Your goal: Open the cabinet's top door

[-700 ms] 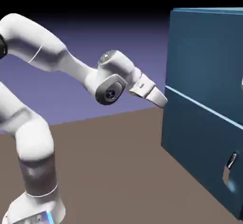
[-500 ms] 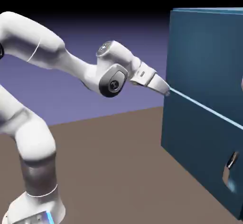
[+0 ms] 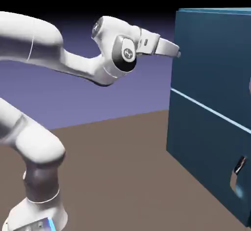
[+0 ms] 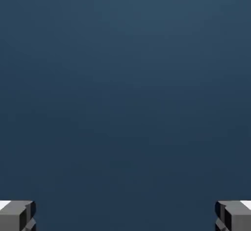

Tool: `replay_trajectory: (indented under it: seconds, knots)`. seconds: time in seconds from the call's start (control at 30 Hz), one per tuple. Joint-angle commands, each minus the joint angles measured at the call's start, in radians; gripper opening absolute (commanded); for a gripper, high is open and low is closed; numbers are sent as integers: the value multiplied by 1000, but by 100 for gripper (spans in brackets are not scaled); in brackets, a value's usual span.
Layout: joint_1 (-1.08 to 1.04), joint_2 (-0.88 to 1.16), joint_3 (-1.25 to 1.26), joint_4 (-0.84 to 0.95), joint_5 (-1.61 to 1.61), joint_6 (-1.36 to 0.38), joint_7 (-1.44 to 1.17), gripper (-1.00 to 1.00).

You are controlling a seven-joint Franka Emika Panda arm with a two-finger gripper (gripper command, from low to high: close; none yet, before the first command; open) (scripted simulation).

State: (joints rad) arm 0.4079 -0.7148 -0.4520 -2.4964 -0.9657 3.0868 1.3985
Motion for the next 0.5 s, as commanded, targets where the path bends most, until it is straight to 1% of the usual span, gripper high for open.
replay_trajectory:
  seconds: [0.0,0.47]
  knots:
    - [18,-7,-20,14,-44,2,30,0]
    - [267,-98,-305,212,-652,34,444,0]
